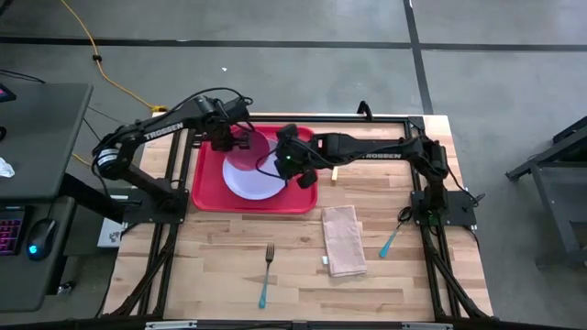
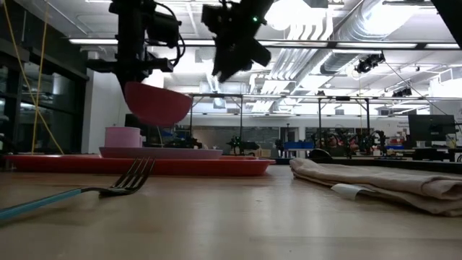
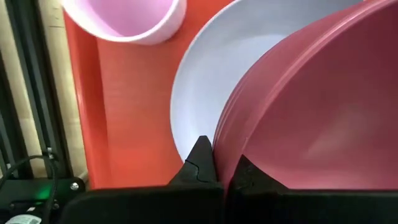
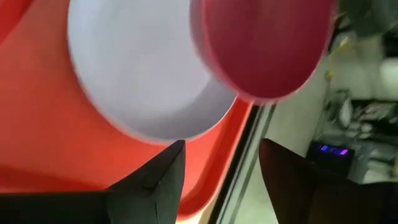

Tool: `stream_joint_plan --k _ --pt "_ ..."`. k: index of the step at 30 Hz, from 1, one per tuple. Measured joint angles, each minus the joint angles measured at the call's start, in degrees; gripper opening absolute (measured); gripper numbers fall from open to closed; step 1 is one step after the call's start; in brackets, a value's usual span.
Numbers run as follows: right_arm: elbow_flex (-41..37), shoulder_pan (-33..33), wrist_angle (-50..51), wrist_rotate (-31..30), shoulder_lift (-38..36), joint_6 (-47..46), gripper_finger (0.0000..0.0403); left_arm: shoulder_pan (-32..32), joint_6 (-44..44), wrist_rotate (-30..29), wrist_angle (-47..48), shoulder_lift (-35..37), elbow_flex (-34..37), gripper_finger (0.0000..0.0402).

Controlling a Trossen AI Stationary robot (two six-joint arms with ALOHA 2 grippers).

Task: Set up tray
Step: Put the pink bowl on the purple plate

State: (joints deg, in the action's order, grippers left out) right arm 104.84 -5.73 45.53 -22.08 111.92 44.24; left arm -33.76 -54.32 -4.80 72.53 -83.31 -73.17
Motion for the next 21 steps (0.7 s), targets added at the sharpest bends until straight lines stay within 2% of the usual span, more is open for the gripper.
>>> stream_joint_plan --k 8,13,21 --pt "0.00 -2.18 9.21 1.62 0.00 -8.88 0.0179 0.02 0.71 0.82 -2.60 -2.87 0.02 0.0014" --pt "0.00 -4.10 12.11 5.24 -0.05 -13.97 0.0176 0.02 0.74 0.57 -3.56 -3.44 0.13 0.0014" --pt "0.00 -7.29 14.41 9.08 -2.69 -18.51 0.0176 0.02 1.15 4.89 -9.71 -3.42 5.91 0.0014"
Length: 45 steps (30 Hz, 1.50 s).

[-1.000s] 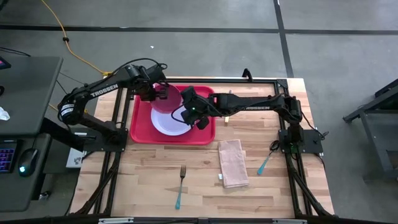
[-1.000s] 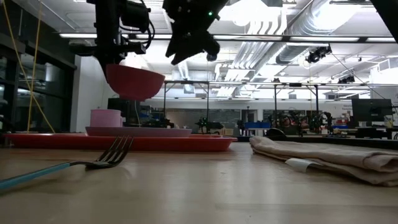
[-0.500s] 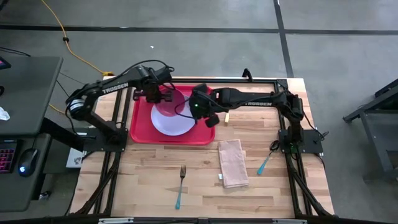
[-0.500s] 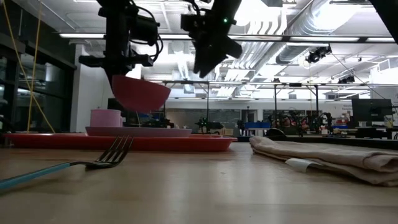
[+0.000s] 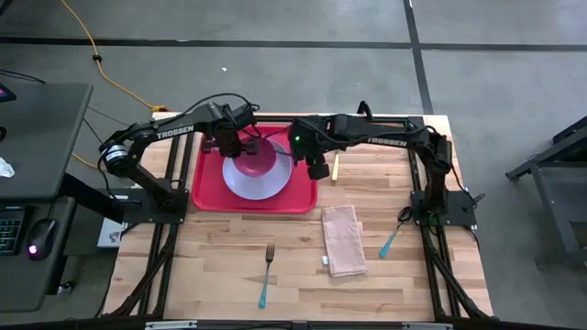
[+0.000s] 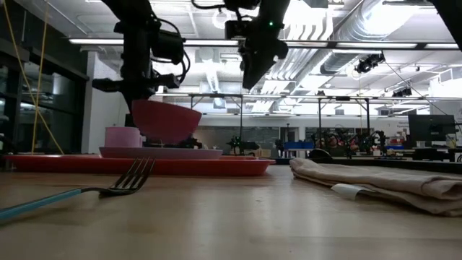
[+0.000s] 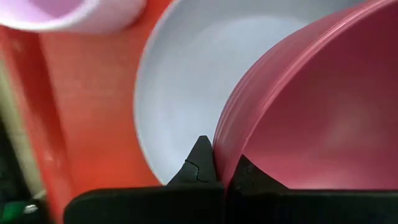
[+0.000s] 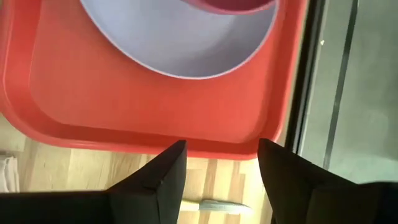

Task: Set up tray
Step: Put the pink bowl on the purple plate

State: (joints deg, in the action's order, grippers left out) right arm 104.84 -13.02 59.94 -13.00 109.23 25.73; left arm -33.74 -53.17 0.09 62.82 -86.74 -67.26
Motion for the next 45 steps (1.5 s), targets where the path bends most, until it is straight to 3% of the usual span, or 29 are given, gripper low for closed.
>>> stream_joint_plan --k 6,20,28,36,41,45 --pt "0.00 -2.57 0.22 1.29 -3.54 -0.33 0.0167 0.02 -0.20 2.64 -3.02 0.00 2.34 0.0014" --pt "0.04 -5.42 -1.54 3.03 -10.84 -0.33 0.0157 0.02 0.57 2.42 -4.74 0.00 2.75 0.0014" --pt "0.04 -7.27 -2.08 12.13 -15.91 -0.08 0.0151 0.01 0.45 5.14 -7.99 0.04 7.37 0.0014" --pt "0.03 -9.37 -3.84 15.19 -19.94 -0.17 0.0144 0.02 0.49 4.98 -9.40 0.04 7.82 0.0014" --pt "-6.24 -10.71 -10.14 20.12 -24.04 -0.30 0.0144 0.02 0.87 4.01 -9.05 0.04 7.82 0.0014" --pt "-15.19 -11.03 -18.27 20.32 -29.43 -0.32 0.0145 0.02 1.05 3.70 -9.04 0.04 7.82 0.0014"
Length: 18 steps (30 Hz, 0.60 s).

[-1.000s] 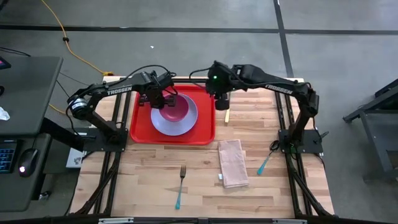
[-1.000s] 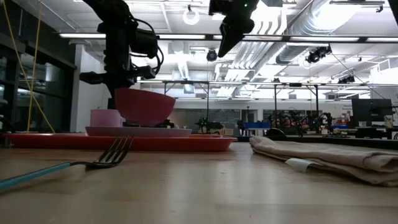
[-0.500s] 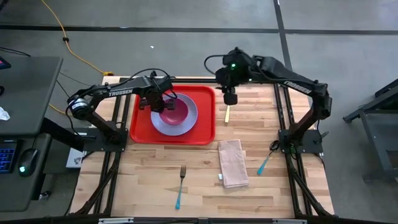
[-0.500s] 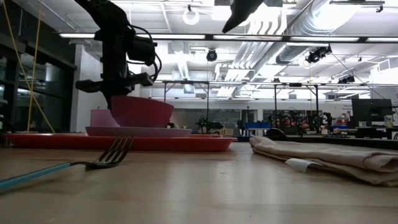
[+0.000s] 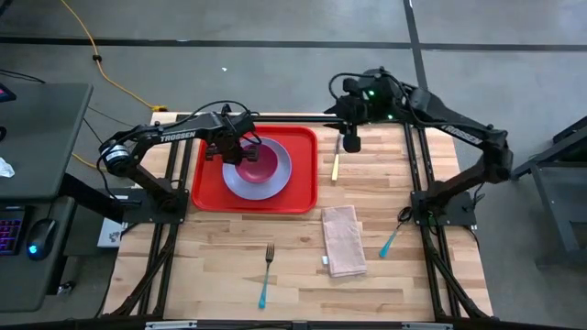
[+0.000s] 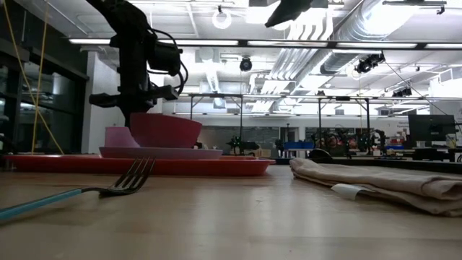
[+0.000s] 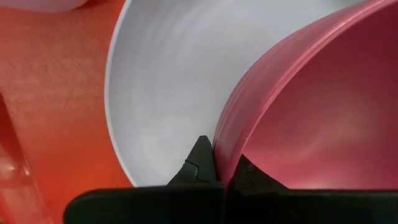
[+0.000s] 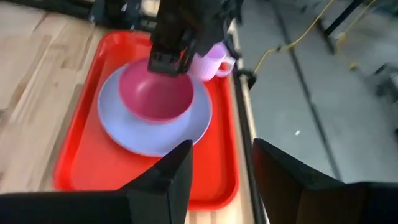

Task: Set up tray
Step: Put the pink bowl on the purple plate

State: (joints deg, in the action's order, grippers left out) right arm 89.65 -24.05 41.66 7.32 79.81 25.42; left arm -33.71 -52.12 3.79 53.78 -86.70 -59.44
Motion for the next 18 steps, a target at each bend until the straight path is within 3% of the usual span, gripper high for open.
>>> stream_joint_plan --k 8,18 --pt "-18.53 -0.31 -17.43 -2.80 -14.69 -0.86 0.0144 0.00 0.00 -0.35 -0.25 0.00 0.00 0.0014" --pt "-29.54 -1.49 -20.62 -3.78 -24.85 -5.97 0.0144 -0.02 -0.41 -0.28 -1.81 0.00 0.00 0.0014"
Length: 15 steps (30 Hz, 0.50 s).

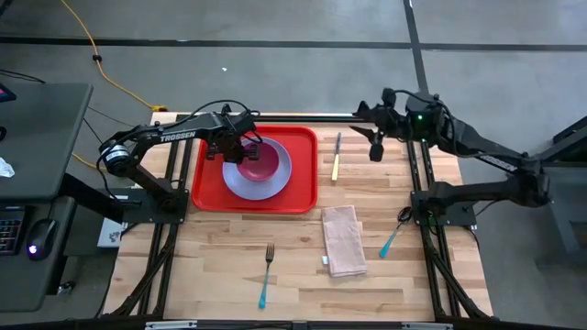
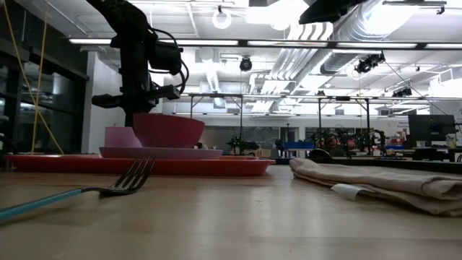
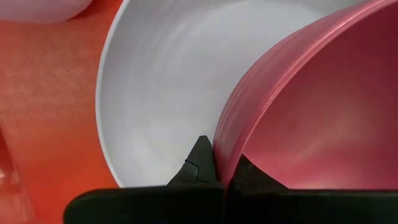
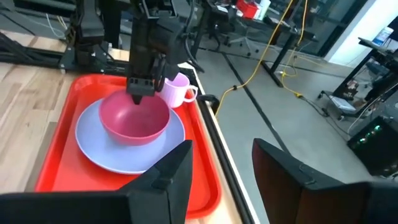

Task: Set up tray
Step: Put the pink bowl on the purple plate

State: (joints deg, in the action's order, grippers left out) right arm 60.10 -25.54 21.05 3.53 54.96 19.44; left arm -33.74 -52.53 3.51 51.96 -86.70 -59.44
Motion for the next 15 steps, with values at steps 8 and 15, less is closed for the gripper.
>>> stream_joint_plan --k 8,15 --pt "-6.78 0.02 -4.85 0.30 -2.87 -2.76 0.0145 0.02 -0.26 0.48 0.74 0.00 0.00 0.0014" --pt "-8.18 0.02 -5.49 0.30 -2.99 -2.97 0.0145 0.00 -0.46 0.22 1.11 0.00 0.00 0.0014"
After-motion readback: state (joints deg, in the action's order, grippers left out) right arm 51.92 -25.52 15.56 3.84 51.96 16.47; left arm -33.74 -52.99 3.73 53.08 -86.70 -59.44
